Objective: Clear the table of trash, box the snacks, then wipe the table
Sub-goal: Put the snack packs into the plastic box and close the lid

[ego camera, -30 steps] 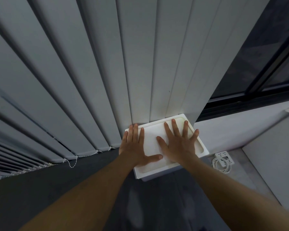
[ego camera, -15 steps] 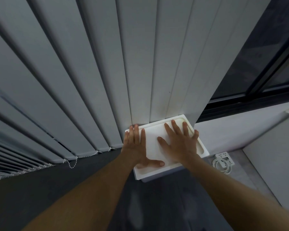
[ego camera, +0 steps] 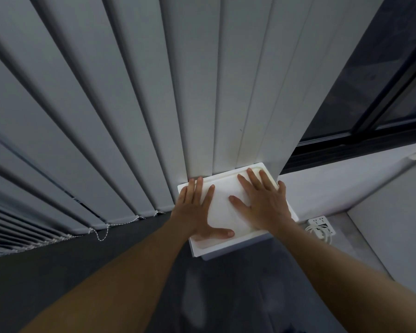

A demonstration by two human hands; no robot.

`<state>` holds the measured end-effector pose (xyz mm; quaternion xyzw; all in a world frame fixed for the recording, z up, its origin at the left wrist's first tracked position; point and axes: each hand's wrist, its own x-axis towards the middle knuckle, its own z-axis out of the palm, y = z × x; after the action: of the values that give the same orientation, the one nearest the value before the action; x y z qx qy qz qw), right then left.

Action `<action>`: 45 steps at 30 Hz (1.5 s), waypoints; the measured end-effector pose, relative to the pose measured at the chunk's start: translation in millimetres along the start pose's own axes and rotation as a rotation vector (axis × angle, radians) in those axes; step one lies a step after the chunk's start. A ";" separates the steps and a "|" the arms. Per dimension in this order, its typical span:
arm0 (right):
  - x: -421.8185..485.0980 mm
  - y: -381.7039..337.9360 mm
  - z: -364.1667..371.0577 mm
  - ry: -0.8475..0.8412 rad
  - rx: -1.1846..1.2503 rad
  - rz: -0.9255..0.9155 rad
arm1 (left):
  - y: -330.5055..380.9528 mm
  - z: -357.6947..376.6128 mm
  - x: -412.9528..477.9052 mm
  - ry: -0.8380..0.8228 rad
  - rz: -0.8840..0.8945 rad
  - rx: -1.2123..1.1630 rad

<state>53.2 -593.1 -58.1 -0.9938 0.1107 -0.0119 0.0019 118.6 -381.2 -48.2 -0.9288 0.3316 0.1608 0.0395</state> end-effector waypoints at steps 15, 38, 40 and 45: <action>-6.1 -22.8 9.4 0.036 0.037 0.129 | 2.3 0.1 -1.6 0.022 -0.041 -0.088; -7.8 -26.8 14.5 0.042 0.032 0.123 | -1.7 10.8 5.8 0.101 -0.027 -0.031; -7.5 -26.9 14.7 0.047 0.040 0.121 | -2.0 11.8 6.9 0.108 -0.026 -0.037; -7.3 -27.0 16.4 0.046 0.034 0.127 | -2.3 12.1 7.5 0.094 -0.032 -0.034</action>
<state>52.5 -565.1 -74.4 -0.9840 0.1735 -0.0365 0.0167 122.3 -381.8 -62.1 -0.9410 0.3155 0.1222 0.0105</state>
